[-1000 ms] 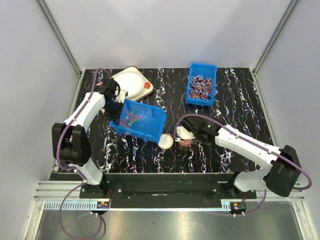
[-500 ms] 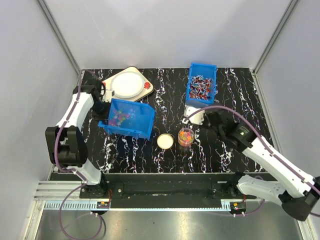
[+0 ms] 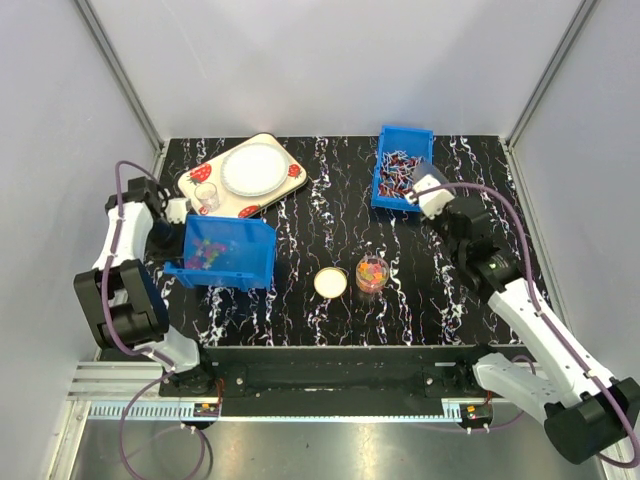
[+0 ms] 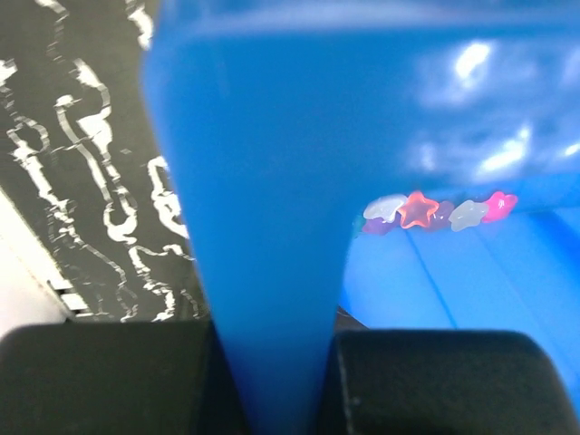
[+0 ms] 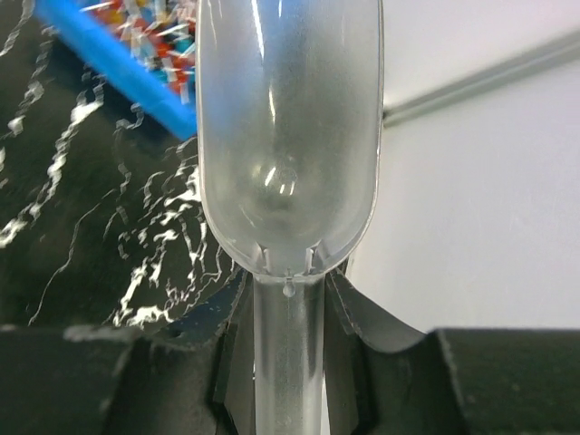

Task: Pack the candies
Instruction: Place the storage box at the center of the board.

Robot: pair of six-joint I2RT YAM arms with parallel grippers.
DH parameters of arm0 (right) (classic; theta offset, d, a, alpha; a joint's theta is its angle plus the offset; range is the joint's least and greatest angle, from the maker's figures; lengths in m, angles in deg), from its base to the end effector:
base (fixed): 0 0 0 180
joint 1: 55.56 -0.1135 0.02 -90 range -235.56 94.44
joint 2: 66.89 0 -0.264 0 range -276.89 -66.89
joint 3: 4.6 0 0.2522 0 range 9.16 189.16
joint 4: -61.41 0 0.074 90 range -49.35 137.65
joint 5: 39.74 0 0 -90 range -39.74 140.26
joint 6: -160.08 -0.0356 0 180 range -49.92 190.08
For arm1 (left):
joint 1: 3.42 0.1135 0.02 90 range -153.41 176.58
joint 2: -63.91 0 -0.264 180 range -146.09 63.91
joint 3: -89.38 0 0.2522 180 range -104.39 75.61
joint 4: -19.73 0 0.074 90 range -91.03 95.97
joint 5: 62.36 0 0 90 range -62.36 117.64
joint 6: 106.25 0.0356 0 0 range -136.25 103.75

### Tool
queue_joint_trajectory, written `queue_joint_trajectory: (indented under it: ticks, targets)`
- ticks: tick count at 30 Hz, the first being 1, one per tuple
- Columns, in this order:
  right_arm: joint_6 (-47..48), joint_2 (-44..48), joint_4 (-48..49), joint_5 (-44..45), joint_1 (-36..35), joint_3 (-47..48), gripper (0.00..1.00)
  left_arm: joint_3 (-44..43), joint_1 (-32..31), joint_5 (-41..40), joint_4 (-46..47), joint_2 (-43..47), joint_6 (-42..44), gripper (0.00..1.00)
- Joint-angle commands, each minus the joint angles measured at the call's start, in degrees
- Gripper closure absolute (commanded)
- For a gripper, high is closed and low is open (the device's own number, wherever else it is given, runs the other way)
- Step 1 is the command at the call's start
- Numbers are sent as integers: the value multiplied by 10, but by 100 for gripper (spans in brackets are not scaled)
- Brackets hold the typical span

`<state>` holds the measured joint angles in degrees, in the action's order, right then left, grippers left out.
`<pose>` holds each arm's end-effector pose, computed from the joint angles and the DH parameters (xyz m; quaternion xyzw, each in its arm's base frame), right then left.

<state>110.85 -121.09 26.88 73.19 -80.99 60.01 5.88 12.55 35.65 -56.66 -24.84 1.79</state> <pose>0.1966 0.0781 0.3296 -0.3586 0.7480 -0.2364 0.5059 0.2718 0.0726 0.2463 0.0231 0.9947 -0.0453 0.0899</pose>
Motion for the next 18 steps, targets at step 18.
queue_joint_trajectory:
  ticks: [18]
  targets:
    - [-191,-88,151,-126,251,-29,100,24,109,29,71,-62,87,100]
